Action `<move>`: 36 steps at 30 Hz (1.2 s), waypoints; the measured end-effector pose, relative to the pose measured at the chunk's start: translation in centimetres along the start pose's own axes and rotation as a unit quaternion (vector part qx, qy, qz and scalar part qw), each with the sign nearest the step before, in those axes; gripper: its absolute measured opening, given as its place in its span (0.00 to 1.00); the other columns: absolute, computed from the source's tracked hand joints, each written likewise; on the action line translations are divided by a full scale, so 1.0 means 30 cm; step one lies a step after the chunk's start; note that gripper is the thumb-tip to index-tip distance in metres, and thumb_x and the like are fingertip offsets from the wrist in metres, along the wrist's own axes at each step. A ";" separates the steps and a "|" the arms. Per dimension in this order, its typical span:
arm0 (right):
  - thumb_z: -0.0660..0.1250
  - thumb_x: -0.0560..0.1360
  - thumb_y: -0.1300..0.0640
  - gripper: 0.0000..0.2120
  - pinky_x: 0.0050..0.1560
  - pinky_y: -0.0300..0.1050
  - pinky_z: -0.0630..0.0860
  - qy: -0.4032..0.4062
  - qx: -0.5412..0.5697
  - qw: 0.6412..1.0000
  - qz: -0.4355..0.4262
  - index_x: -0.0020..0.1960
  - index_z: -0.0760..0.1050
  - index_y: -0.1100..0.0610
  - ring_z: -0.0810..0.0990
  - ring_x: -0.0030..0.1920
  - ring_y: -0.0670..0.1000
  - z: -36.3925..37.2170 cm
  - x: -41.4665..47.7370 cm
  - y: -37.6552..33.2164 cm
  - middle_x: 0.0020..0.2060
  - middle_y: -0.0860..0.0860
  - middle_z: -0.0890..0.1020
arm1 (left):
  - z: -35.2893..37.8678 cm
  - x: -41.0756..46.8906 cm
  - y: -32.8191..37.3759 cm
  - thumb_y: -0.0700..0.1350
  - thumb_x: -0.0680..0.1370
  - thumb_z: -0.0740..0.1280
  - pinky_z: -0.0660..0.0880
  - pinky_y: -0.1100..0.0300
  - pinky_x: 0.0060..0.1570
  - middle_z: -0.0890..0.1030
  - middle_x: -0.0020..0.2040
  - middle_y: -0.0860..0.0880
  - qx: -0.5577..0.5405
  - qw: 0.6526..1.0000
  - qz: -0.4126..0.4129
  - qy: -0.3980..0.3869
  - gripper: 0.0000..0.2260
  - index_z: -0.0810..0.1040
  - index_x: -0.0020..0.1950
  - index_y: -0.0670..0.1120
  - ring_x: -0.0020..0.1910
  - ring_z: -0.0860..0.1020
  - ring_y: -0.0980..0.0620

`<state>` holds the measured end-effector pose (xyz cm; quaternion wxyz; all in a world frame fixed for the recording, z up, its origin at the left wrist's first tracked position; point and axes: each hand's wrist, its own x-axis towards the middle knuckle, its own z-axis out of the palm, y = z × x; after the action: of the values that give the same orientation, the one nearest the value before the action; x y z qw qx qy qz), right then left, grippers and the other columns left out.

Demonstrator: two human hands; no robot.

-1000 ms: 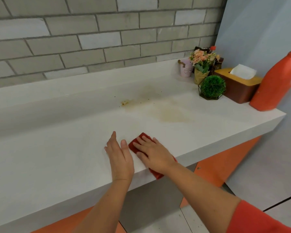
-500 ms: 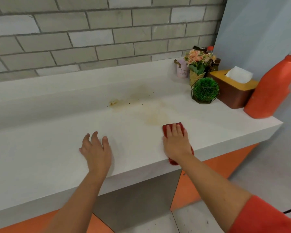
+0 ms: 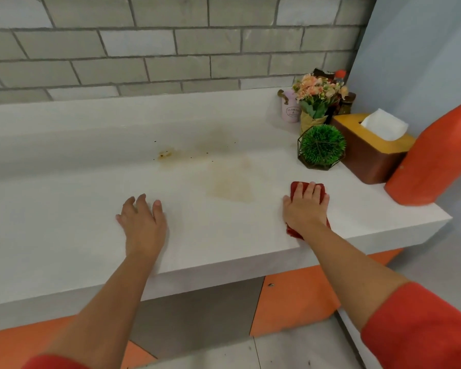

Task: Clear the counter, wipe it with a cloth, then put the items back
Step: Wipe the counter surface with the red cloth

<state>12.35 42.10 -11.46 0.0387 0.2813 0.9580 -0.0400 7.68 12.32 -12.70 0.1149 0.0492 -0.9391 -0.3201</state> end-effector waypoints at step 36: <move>0.41 0.82 0.48 0.23 0.73 0.50 0.36 -0.025 0.031 0.938 -0.345 0.77 0.47 0.48 0.42 0.77 0.46 0.004 -0.095 -0.109 0.77 0.47 0.46 | -0.017 -0.016 0.025 0.51 0.82 0.49 0.49 0.46 0.73 0.61 0.71 0.40 -0.038 0.999 -0.017 0.004 0.22 0.62 0.72 0.40 0.72 0.55 0.41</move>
<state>12.97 37.82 -11.12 0.0375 -0.0665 0.9932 -0.0876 8.24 12.70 -11.94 0.1150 0.0623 -0.9249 -0.3571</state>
